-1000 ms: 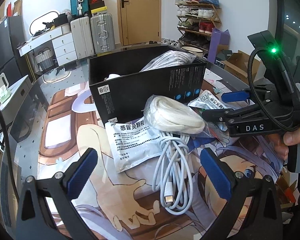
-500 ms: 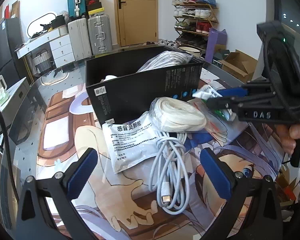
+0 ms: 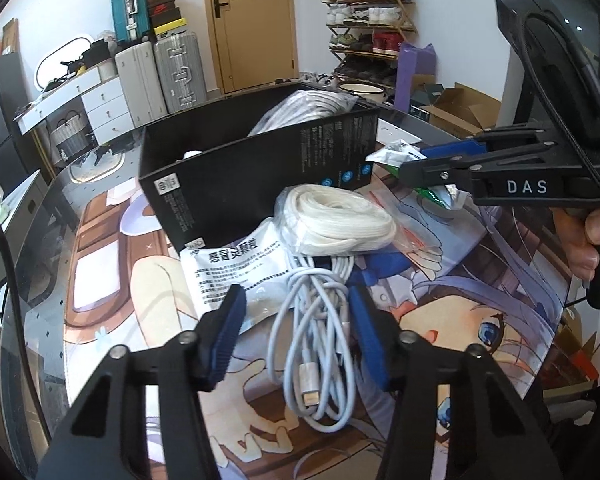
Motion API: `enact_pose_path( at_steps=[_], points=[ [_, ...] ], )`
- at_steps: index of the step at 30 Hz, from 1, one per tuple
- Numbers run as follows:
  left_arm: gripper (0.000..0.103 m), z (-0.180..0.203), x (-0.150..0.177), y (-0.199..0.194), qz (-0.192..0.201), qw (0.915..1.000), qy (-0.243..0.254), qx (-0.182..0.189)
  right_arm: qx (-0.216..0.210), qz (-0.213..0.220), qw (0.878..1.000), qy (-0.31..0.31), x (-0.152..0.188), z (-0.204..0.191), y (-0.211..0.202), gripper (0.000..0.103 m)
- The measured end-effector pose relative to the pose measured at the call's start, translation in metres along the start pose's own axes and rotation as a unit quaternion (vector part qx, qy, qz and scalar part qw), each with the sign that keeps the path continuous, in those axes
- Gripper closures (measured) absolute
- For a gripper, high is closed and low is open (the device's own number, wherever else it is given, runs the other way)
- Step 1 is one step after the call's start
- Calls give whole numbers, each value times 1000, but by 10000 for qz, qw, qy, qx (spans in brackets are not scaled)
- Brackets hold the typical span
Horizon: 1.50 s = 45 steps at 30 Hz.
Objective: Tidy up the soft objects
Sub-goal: 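Grasp the white sachet with the right tool while the left tool grasps the white cable bundle, then carry the cable bundle with the left tool while the right tool carries the sachet over the box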
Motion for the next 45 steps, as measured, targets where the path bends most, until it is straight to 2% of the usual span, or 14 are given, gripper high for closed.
enact_pose_path(
  at_steps=[1, 3, 8, 18, 27, 40, 45],
  points=[
    [68, 2, 0, 1, -23, 10000, 41, 46, -6, 0, 10000, -9, 0, 0, 0, 69],
    [73, 5, 1, 1, -55, 9998, 101, 136, -28, -6, 10000, -31, 0, -1, 0, 69],
    [74, 8, 1, -7, -4, 9992, 102, 391, -47, -5, 10000, -73, 1, -5, 2, 69],
    [74, 0, 6, -25, 176, 9983, -69, 550, -95, 111, 9999, -66, -2, -7, -5, 69],
    [74, -18, 1, -52, 581, 9961, -415, 510, -182, 303, 9993, -88, -6, -13, -22, 69],
    [73, -35, -20, -69, 972, 9915, -770, 401, -315, 652, 9972, -200, -17, -26, -54, 69],
    [73, -38, -31, -73, 1074, 9908, -746, 345, -325, 778, 9961, -272, -26, -30, -63, 69]
  ],
)
Point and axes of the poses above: each gripper's, at about its wrist camera, not at the fingertips, and y roughly the way its jaws point, z to its right, x to its underside, the point moved 2 cm from there along y, roughly the way its jaws point, and after that the axes turned 6 degrees about x, right-handed, at the moved point
